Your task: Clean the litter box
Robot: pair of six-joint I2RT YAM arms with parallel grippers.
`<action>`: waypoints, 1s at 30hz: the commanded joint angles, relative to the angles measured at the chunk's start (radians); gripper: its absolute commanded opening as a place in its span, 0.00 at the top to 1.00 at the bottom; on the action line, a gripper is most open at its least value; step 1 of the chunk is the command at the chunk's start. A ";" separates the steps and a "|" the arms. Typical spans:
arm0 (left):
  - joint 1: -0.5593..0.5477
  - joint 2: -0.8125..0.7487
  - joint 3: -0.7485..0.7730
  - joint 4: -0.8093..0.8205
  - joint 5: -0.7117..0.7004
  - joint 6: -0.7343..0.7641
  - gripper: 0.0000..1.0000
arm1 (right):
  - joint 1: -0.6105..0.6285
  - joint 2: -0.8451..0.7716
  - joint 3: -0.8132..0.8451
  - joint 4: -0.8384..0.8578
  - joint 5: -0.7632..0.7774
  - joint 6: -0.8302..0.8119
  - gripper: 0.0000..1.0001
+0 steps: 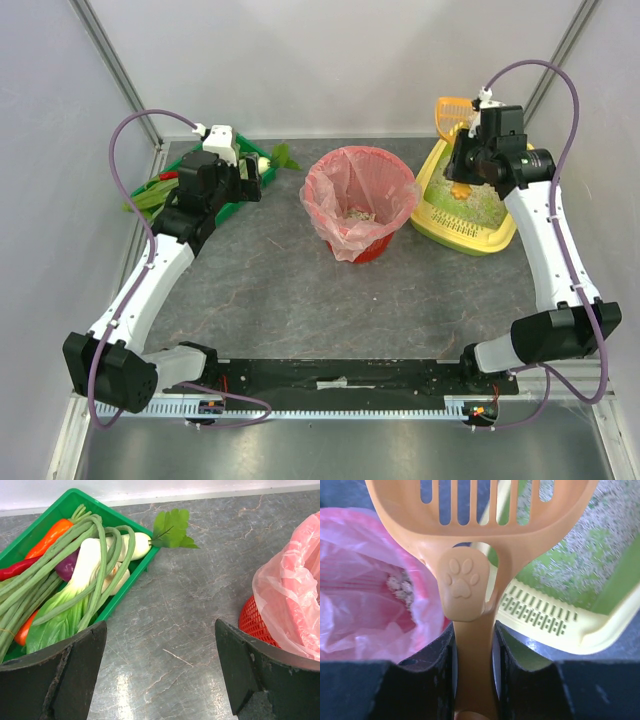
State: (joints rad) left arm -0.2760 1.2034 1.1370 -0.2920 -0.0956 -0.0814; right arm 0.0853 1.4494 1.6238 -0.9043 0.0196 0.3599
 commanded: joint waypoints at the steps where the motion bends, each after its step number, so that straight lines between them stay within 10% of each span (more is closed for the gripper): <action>1: 0.006 -0.030 -0.002 0.021 -0.006 -0.027 0.06 | 0.074 0.028 0.096 -0.031 -0.049 0.048 1.00; 12: 0.006 -0.024 0.003 0.037 0.019 -0.044 0.06 | 0.361 0.146 0.237 -0.102 -0.153 0.062 1.00; 30: 0.006 0.039 0.079 0.076 0.089 -0.038 0.02 | 0.383 0.040 -0.045 0.143 -0.635 0.376 1.00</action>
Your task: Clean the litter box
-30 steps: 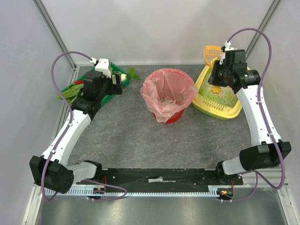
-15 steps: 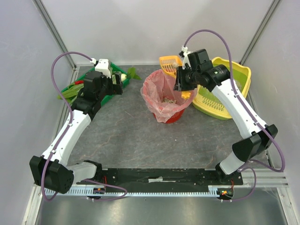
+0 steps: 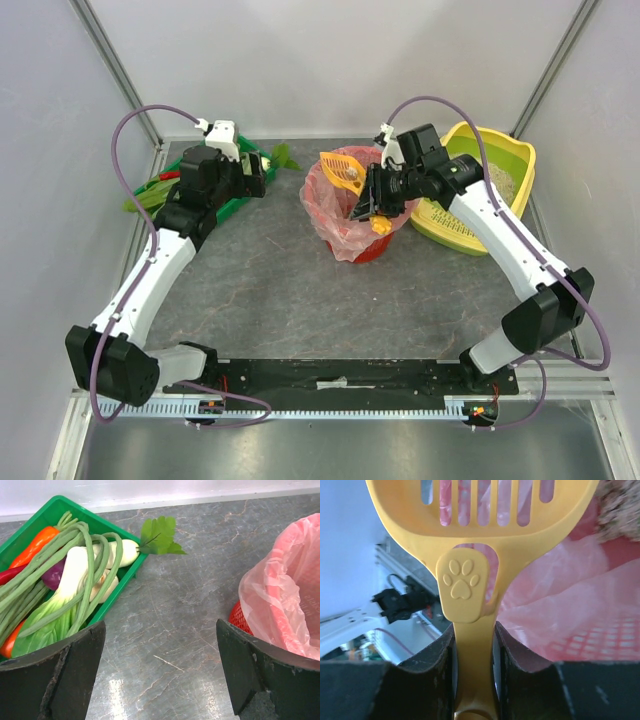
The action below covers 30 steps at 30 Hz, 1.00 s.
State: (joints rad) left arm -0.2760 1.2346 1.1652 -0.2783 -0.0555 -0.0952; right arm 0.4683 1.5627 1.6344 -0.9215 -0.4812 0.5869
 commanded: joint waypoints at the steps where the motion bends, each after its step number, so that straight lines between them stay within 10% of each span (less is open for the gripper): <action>1: 0.006 0.012 0.053 0.062 0.077 -0.024 0.02 | 0.000 -0.084 -0.083 0.180 -0.158 0.162 1.00; 30: 0.006 0.039 0.070 0.047 0.235 -0.067 0.03 | -0.097 -0.245 -0.468 0.736 -0.408 0.652 1.00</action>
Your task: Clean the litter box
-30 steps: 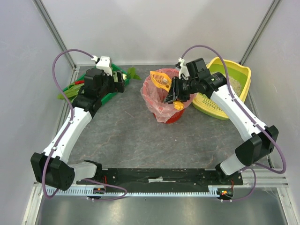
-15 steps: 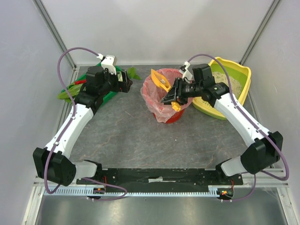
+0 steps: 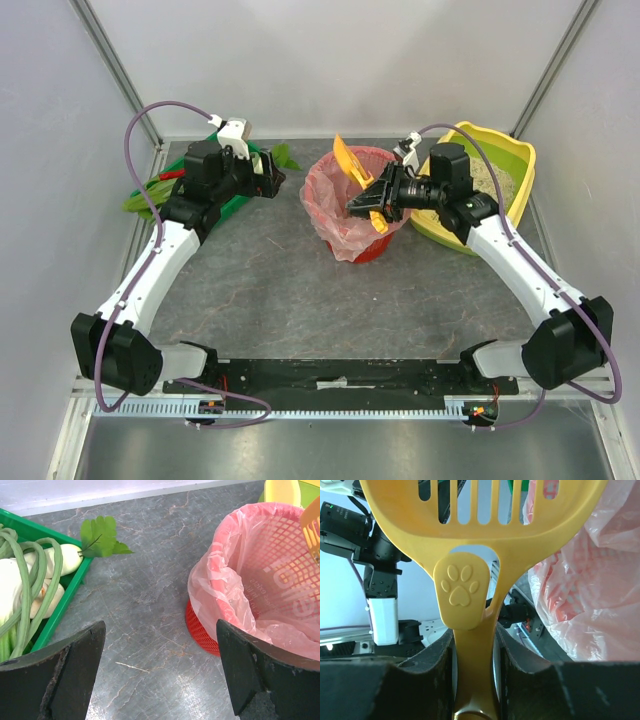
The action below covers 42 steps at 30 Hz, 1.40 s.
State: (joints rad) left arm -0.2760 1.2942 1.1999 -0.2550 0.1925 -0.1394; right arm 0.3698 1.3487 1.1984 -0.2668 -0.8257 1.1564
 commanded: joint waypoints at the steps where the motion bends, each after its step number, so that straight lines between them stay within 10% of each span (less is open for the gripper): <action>1: 0.004 -0.022 0.035 0.023 -0.018 -0.020 0.03 | 0.001 -0.034 -0.042 0.106 -0.079 0.118 1.00; 8: 0.006 -0.027 0.033 0.030 -0.022 -0.012 0.03 | 0.001 -0.077 -0.138 0.259 -0.122 0.325 1.00; 16: 0.006 -0.029 0.024 0.039 -0.024 -0.009 0.03 | 0.001 -0.115 -0.339 0.822 -0.115 0.802 1.00; 23: 0.006 -0.033 0.013 0.037 -0.031 -0.003 0.03 | 0.000 -0.079 -0.287 0.785 -0.141 0.797 1.00; 29: 0.006 -0.029 0.017 0.043 -0.030 -0.002 0.03 | 0.000 -0.089 -0.457 1.195 -0.029 1.138 1.00; 42: 0.004 -0.042 0.000 0.043 -0.038 0.007 0.03 | 0.000 -0.108 -0.493 1.200 -0.015 1.163 1.00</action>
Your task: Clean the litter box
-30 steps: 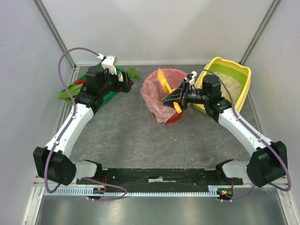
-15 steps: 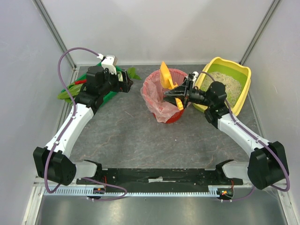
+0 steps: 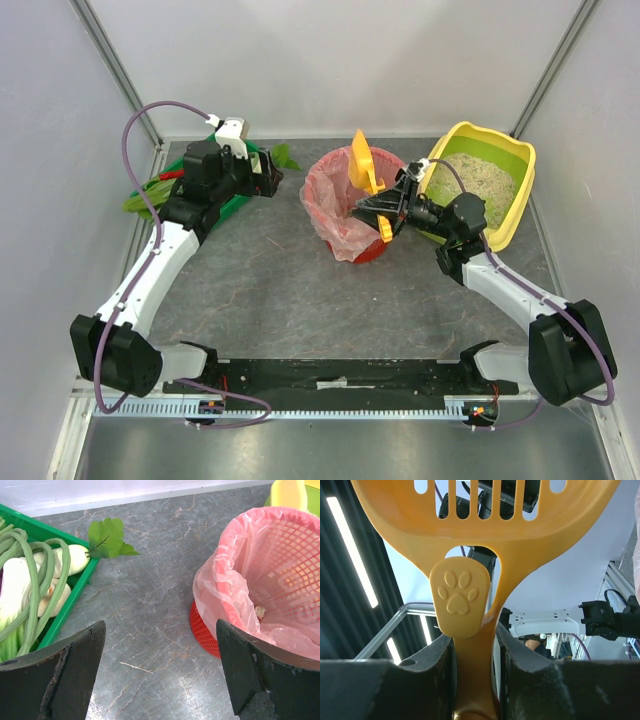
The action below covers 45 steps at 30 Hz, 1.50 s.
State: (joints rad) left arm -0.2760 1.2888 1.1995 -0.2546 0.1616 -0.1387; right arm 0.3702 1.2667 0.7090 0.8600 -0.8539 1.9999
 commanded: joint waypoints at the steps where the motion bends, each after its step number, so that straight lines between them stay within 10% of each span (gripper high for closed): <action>1: 0.004 -0.036 0.002 0.041 -0.007 0.010 0.03 | -0.001 -0.021 0.006 0.056 -0.002 0.301 1.00; 9: 0.006 -0.040 -0.002 0.037 -0.027 0.024 0.03 | 0.001 0.074 0.524 -0.962 -0.091 -0.605 1.00; 17: 0.006 -0.039 0.003 0.040 -0.043 0.040 0.03 | -0.033 0.076 0.662 -1.169 0.160 -0.883 1.00; 37: 0.004 -0.048 0.009 0.021 -0.116 0.111 0.02 | -0.651 0.341 1.319 -2.236 0.556 -1.753 1.00; 45: 0.004 -0.026 0.023 0.018 -0.111 0.105 0.02 | -0.651 0.356 1.121 -2.262 0.627 -1.744 1.00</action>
State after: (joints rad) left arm -0.2760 1.2686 1.1973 -0.2554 0.0696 -0.0704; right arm -0.2825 1.6161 1.8690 -1.2800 -0.3073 0.3149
